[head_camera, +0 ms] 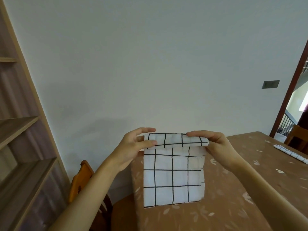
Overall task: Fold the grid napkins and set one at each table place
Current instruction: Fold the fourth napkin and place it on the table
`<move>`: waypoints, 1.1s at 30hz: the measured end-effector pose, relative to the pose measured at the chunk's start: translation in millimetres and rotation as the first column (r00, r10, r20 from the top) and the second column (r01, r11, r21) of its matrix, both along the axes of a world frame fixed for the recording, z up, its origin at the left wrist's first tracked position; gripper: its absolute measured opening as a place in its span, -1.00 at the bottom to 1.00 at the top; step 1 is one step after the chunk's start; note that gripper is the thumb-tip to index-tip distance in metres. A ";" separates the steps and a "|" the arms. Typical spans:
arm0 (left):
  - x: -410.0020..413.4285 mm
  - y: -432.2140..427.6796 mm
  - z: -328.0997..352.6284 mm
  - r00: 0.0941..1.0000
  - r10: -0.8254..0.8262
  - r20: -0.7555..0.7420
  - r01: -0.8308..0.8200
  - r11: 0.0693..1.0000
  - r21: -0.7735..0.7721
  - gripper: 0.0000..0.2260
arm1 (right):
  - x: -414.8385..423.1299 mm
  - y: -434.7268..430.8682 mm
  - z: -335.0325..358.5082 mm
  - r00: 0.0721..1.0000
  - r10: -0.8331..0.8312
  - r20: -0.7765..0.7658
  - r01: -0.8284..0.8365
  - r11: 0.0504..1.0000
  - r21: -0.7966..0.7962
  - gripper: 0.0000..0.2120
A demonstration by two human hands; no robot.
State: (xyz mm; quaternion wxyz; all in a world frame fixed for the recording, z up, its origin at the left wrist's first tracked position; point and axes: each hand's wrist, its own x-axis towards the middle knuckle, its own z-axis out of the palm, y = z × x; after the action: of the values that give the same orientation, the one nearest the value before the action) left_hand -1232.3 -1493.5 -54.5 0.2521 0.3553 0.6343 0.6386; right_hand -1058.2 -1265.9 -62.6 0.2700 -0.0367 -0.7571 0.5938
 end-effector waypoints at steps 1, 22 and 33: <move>1.2 0.4 1.2 1.000 0.015 -0.008 -0.015 1.000 0.026 -0.65 | -1.6 0.6 -0.1 1.000 0.006 0.006 -0.006 0.999 -0.033 -0.49; -0.2 -4.1 -3.6 0.982 -0.001 0.191 0.005 1.000 -0.018 -0.45 | -1.2 -14.5 -11.3 0.998 -0.058 -0.019 0.057 0.998 -0.035 -0.76; -1.1 -5.0 -8.7 0.991 0.084 0.099 -0.093 0.992 0.085 -0.69 | -0.8 -7.5 -17.8 0.989 0.105 0.105 -0.063 0.937 -0.344 -0.64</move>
State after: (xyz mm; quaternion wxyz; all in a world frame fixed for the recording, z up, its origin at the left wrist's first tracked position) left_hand -1233.4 -1498.5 -63.1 0.2373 0.3067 0.6074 0.6933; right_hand -1059.0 -1273.3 -80.5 0.1873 -0.0864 -0.6591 0.7232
